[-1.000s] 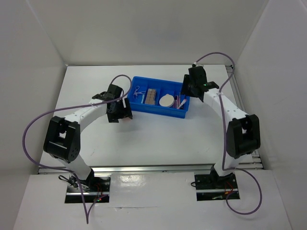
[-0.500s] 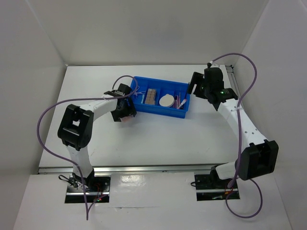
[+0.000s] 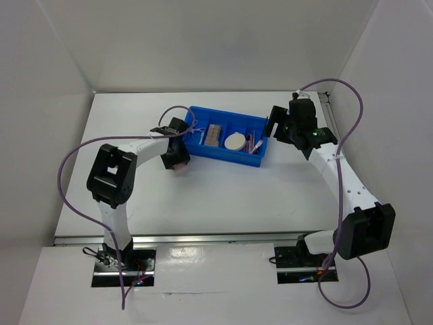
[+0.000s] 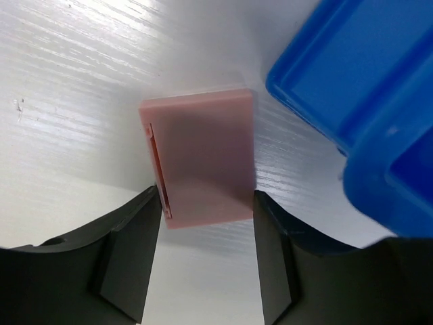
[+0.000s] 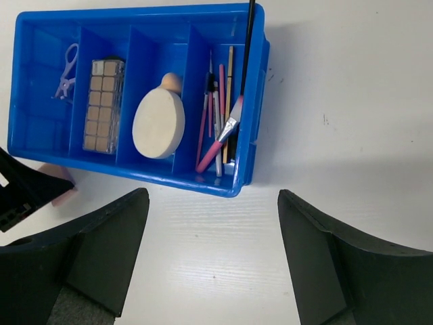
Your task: Organize the makeup
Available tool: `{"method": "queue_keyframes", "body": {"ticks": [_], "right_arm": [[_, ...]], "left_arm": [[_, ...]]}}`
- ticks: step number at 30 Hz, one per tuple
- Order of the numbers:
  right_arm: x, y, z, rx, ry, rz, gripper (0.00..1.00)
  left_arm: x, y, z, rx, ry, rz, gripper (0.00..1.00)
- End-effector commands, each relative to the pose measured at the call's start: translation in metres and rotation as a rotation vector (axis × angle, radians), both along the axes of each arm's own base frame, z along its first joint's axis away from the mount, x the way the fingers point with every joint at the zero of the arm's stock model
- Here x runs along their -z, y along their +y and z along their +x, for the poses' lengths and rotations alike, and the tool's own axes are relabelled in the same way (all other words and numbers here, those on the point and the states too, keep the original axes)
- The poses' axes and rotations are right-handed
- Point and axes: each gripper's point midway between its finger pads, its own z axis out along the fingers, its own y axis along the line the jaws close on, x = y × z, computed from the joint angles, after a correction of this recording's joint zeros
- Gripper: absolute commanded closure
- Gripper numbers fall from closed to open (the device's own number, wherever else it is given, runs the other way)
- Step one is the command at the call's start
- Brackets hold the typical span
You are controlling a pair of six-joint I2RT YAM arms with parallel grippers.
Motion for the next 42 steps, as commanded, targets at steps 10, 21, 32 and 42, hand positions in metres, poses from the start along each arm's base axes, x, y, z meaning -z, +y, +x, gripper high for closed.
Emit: {"method": "queue_keyframes", "body": {"ticks": [10, 21, 32, 42], "right_arm": [[0.004, -0.004, -0.009, -0.002, 0.002, -0.005, 0.16], [-0.008, -0.011, -0.017, 0.039, -0.017, -0.006, 0.16], [-0.029, -0.025, -0.043, 0.086, -0.050, 0.019, 0.16], [-0.017, -0.029, -0.038, 0.103, -0.009, -0.016, 0.16]], "left_arm": [[-0.072, 0.029, -0.046, 0.038, -0.114, 0.033, 0.79], [-0.155, -0.041, 0.017, 0.368, -0.378, -0.066, 0.89], [-0.137, -0.128, 0.114, 0.454, -0.351, -0.081, 0.87], [-0.101, -0.138, 0.123, 0.517, -0.285, -0.043, 0.23]]}}
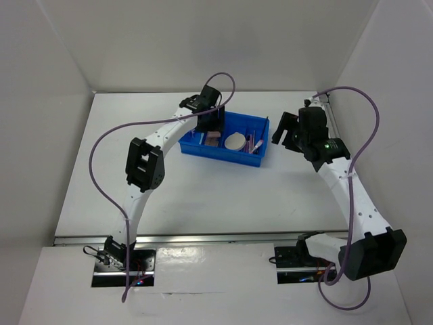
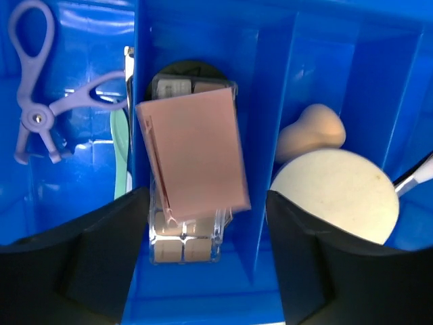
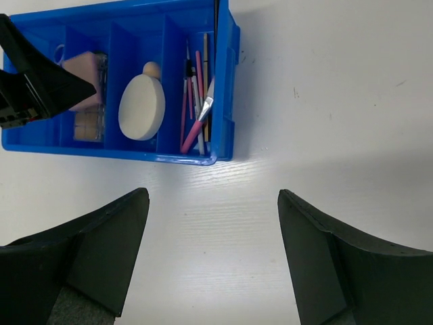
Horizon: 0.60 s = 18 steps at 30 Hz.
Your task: Organize the makeup
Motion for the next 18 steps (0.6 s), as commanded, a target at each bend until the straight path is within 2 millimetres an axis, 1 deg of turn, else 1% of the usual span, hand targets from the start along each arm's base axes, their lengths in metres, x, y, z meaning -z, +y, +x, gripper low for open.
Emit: {"method": "queue_keyframes", "body": {"ticks": [1, 2, 4, 5, 6, 8, 9, 10, 11, 12, 13, 14, 15, 16, 17, 18], "right_arm": [[0.003, -0.004, 0.006, 0.025, 0.011, -0.014, 0.16], [0.003, -0.003, 0.006, 0.018, 0.012, -0.008, 0.16], [0.008, -0.002, 0.010, 0.018, 0.022, -0.010, 0.16], [0.008, -0.002, 0.010, 0.018, 0.022, -0.010, 0.16], [0.011, -0.002, 0.012, 0.018, 0.033, -0.013, 0.16], [0.012, -0.001, 0.015, 0.018, 0.036, -0.013, 0.11], [0.008, -0.001, 0.018, 0.018, 0.036, -0.013, 0.09], [0.012, -0.004, 0.018, 0.040, 0.057, -0.022, 0.00], [0.013, -0.006, 0.016, 0.051, 0.065, -0.032, 0.00], [0.008, -0.009, 0.019, 0.072, 0.051, -0.029, 0.00], [0.010, -0.014, 0.017, 0.101, 0.058, -0.042, 0.00], [0.012, -0.016, 0.015, 0.119, 0.069, -0.044, 0.00], [0.009, -0.019, 0.015, 0.131, 0.066, -0.053, 0.00], [0.008, -0.023, 0.012, 0.159, 0.075, -0.058, 0.00], [0.010, -0.023, 0.010, 0.159, 0.085, -0.061, 0.00], [0.008, -0.027, 0.010, 0.168, 0.085, -0.060, 0.00]], "left_arm": [[-0.029, -0.001, 0.001, 0.055, -0.060, 0.000, 0.15], [-0.035, -0.001, 0.000, 0.055, -0.069, -0.005, 0.11], [-0.047, -0.003, -0.002, 0.093, -0.089, -0.017, 0.11], [-0.063, -0.004, -0.004, 0.099, -0.110, -0.035, 0.11], [-0.072, -0.005, -0.006, 0.105, -0.123, -0.049, 0.11], [-0.094, -0.005, -0.013, 0.128, -0.145, -0.068, 0.11], [-0.112, -0.002, -0.023, 0.136, -0.157, -0.084, 0.11], [-0.121, -0.001, -0.030, 0.145, -0.163, -0.097, 0.11], [-0.131, 0.003, -0.037, 0.138, -0.171, -0.107, 0.11], [-0.141, 0.004, -0.043, 0.148, -0.186, -0.125, 0.11], [-0.155, 0.009, -0.061, 0.163, -0.198, -0.148, 0.11], [-0.163, 0.007, -0.073, 0.193, -0.197, -0.181, 0.11], [-0.171, 0.009, -0.082, 0.206, -0.206, -0.198, 0.11], [-0.163, 0.012, -0.092, 0.213, -0.189, -0.199, 0.11], [-0.188, 0.020, -0.106, 0.215, -0.241, -0.221, 0.11], [-0.193, 0.024, -0.114, 0.216, -0.255, -0.227, 0.11]]}}
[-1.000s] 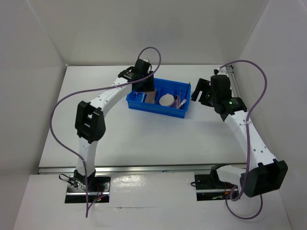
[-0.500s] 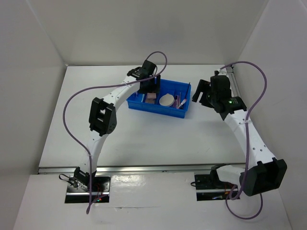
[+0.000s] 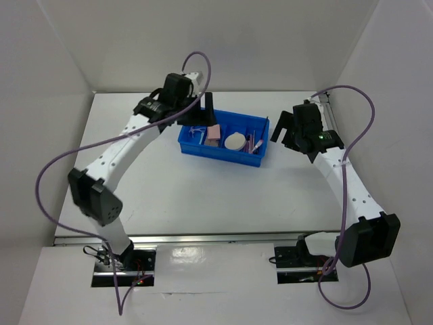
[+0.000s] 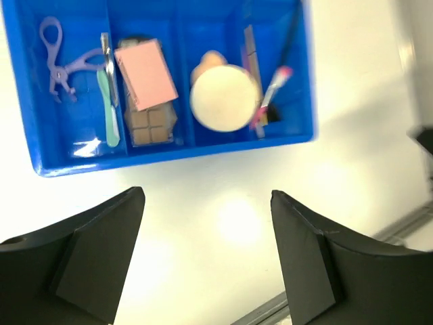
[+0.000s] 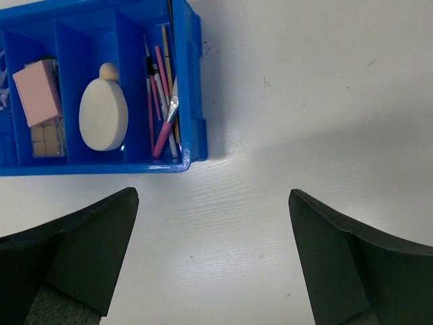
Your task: Organize the makeup
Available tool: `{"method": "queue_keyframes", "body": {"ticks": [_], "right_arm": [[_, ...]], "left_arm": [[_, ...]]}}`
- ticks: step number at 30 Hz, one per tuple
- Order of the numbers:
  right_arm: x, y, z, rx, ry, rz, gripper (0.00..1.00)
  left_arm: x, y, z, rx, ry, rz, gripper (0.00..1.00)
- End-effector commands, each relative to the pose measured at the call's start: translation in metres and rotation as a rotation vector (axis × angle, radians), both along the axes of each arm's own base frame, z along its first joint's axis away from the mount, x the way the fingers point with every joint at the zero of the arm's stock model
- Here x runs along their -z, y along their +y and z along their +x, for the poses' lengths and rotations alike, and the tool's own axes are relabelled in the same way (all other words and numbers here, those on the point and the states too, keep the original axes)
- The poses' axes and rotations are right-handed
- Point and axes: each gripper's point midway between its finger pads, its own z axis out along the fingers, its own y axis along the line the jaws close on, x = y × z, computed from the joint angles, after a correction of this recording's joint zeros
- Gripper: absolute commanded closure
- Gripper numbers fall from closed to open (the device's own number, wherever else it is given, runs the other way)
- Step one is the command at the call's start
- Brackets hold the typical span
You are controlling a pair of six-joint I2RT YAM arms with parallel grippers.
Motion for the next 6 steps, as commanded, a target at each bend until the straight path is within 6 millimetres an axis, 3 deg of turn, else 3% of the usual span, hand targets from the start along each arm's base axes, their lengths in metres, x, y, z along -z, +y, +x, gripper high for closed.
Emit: {"method": "queue_keyframes", "body": {"ticks": [1, 3, 6], "right_arm": [[-0.024, -0.016, -0.004, 0.077, -0.033, -0.016, 0.00], [-0.030, -0.016, -0.009, 0.077, -0.047, -0.012, 0.00], [-0.028, -0.014, -0.018, 0.048, -0.057, 0.002, 0.00]], "left_arm": [[-0.031, 0.008, -0.031, 0.050, -0.081, -0.056, 0.11], [-0.049, 0.023, -0.045, 0.023, -0.127, -0.056, 0.11], [-0.042, 0.041, -0.061, -0.013, -0.116, -0.019, 0.11]]}}
